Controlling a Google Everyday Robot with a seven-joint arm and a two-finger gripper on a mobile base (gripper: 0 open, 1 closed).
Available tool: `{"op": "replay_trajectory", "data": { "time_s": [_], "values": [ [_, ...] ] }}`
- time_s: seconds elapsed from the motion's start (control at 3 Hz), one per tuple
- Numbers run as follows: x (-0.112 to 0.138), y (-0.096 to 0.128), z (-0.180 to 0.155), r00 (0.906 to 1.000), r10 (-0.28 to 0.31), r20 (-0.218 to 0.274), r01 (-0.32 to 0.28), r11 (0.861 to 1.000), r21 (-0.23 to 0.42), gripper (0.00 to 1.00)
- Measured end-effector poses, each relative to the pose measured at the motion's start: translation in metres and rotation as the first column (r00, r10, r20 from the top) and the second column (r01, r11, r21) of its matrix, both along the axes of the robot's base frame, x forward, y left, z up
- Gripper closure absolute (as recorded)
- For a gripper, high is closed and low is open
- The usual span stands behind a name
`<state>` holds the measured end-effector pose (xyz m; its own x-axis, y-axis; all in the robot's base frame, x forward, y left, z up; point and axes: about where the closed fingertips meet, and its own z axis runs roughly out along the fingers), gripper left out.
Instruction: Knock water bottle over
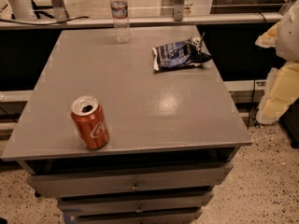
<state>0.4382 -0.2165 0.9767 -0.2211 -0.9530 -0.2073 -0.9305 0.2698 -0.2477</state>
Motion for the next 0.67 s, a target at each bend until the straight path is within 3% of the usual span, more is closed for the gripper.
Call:
{"op": "replay_trajectory", "data": {
  "time_s": [0.33,0.67],
  "values": [
    [0.000,0.000,0.000,1.0000,0.000,0.000,0.000,1.000,0.000,0.00],
    [0.039,0.023,0.003,0.9980,0.014,0.062,-0.018,0.997,0.074,0.00]
  ]
}}
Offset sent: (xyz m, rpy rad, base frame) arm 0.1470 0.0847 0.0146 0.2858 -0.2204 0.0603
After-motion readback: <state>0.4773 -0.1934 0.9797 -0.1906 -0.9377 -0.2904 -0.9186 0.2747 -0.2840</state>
